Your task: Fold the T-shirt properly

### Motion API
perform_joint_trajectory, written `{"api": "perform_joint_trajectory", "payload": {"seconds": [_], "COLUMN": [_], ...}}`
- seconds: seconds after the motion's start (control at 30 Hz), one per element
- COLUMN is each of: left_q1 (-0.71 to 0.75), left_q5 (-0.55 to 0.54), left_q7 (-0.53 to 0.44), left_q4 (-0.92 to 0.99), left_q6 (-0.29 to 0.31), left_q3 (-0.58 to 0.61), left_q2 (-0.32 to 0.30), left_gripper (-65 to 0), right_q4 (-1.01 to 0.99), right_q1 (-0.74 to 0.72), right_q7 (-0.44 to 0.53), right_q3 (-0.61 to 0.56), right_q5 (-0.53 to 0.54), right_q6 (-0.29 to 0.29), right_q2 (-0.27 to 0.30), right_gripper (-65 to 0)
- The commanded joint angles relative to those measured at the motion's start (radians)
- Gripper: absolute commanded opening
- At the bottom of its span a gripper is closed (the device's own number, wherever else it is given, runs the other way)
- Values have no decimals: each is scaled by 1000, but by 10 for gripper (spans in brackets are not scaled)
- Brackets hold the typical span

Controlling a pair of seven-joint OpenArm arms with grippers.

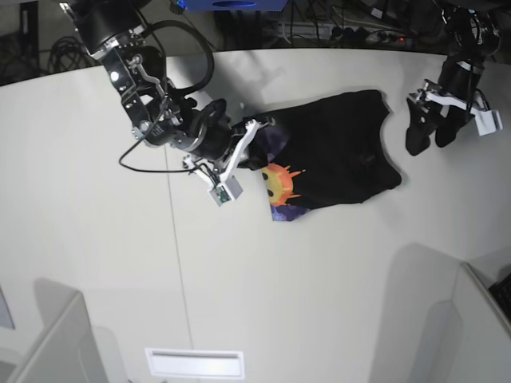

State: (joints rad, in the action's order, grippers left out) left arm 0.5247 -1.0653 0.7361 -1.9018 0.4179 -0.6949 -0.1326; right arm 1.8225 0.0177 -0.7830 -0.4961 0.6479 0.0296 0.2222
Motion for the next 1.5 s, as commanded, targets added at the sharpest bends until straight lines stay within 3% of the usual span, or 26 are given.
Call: {"api": "perform_joint_trajectory", "payload": {"seconds": [0.0, 0.03, 0.3, 0.53, 0.77, 1.13, 1.3, 1.47], "left_q1": [-15, -28, -150, -197, -220, -216, -214, -211], "left_q5": [-23, -23, -22, -19, 112, 113, 113, 113], "left_q7": [-20, -20, -20, -22, -22, -20, -20, -17], "left_q4": [2, 26, 298, 379, 390, 451, 453, 454], "left_q6": [9, 9, 5, 3, 3, 3, 3, 3], "left_q3": [13, 31, 179, 245, 275, 278, 278, 278], "left_q2": [-8, -6, -6, -11, 11, 11, 9, 6], "left_gripper": [-35, 0, 0, -5, -23, -342, -627, -650], "right_q4": [26, 32, 39, 43, 73, 73, 73, 73], "right_q1": [-2, 3, 55, 84, 89, 84, 87, 115], "right_q7": [15, 17, 20, 18, 15, 21, 21, 21], "right_q3": [4, 4, 30, 87, 87, 89, 89, 196], "right_q5": [11, 11, 11, 11, 11, 13, 13, 13], "right_q6": [-9, -9, -9, -10, -10, -10, -10, -12], "right_q2": [12, 24, 64, 64, 65, 61, 64, 61], "right_gripper": [-650, -650, -650, -650, -650, -650, -650, -650]}}
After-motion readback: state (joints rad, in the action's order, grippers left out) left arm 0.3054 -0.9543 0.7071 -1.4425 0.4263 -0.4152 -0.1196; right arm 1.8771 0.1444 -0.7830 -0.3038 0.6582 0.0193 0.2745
